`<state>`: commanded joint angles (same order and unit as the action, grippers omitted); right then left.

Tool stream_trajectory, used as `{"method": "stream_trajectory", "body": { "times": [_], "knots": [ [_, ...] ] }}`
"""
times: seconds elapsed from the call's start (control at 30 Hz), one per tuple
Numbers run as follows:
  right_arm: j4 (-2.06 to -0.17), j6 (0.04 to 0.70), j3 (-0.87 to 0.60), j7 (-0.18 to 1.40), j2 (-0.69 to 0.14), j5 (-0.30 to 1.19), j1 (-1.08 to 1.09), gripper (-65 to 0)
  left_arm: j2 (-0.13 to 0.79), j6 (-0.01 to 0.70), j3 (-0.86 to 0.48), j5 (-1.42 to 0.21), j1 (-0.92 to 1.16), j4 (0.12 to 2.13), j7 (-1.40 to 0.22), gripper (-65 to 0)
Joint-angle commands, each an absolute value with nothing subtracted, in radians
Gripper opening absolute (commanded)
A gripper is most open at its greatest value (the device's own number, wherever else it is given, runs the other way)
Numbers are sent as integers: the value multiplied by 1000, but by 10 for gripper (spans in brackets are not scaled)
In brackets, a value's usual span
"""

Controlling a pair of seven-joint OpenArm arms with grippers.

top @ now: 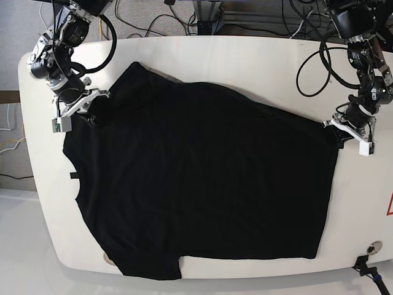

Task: Fold the T-shirt properly
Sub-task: 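Lift the shirt edge with both grippers and pull it toward the robot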

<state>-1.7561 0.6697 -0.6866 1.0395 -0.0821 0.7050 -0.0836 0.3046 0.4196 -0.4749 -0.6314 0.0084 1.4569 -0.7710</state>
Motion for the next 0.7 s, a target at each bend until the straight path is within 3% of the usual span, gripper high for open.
{"method": "stream_trajectory", "body": {
  "times": [0.33, 0.7],
  "knots": [
    [-1483, 670, -688, 1033, -186, 705, 137, -650, 305, 418, -476, -631, -153, 1262, -768, -638],
    [-1288, 670, -685, 954, -203, 704, 243, -650, 320, 418, -476, -631, -246, 1098, -762, -638]
  ]
}}
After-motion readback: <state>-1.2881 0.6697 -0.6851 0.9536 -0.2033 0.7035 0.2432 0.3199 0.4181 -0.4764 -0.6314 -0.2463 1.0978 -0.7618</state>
